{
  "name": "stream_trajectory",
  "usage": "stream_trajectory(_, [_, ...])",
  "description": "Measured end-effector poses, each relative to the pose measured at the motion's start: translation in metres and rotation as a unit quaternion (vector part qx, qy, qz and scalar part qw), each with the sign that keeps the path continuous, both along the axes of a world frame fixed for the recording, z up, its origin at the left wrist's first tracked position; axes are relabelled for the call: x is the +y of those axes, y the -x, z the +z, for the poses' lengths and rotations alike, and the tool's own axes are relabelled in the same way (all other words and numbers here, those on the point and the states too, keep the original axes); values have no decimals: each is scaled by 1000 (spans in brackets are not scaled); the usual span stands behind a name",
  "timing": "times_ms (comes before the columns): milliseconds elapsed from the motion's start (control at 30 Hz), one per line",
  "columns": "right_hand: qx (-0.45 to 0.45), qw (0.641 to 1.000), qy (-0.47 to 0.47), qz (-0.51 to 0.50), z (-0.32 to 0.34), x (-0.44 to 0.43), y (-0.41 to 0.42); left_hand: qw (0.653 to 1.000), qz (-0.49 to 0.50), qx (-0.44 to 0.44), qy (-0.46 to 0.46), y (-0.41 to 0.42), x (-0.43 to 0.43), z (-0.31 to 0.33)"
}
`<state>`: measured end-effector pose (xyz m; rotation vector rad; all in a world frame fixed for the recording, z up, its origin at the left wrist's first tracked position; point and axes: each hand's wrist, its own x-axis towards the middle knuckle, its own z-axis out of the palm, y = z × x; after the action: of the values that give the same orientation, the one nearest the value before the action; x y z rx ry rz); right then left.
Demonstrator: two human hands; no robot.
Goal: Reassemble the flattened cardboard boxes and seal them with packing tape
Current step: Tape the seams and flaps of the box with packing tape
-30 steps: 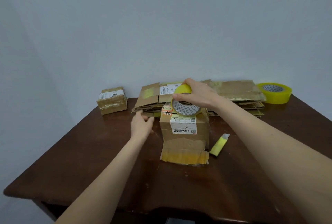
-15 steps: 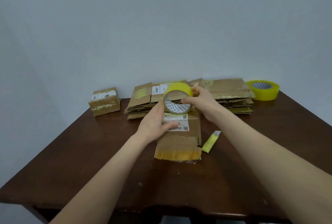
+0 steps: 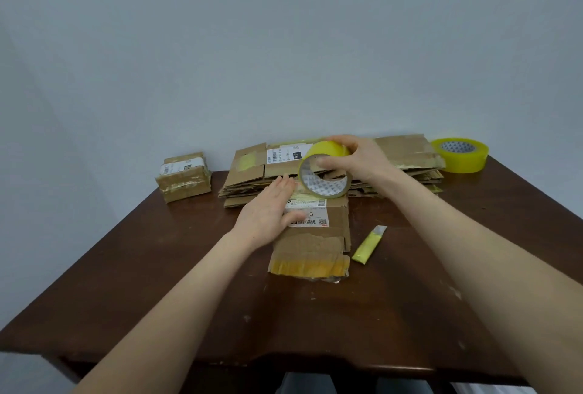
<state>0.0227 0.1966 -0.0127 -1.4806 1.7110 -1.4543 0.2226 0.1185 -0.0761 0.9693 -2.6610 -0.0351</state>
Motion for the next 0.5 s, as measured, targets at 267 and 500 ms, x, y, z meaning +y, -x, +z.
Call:
stream_trajectory(267, [92, 995, -32, -10, 20, 17, 23, 1000, -7, 2, -16, -5, 4, 0])
stream_trajectory(500, [149, 980, -131, 28, -5, 29, 51, 1000, -12, -7, -22, -6, 2, 0])
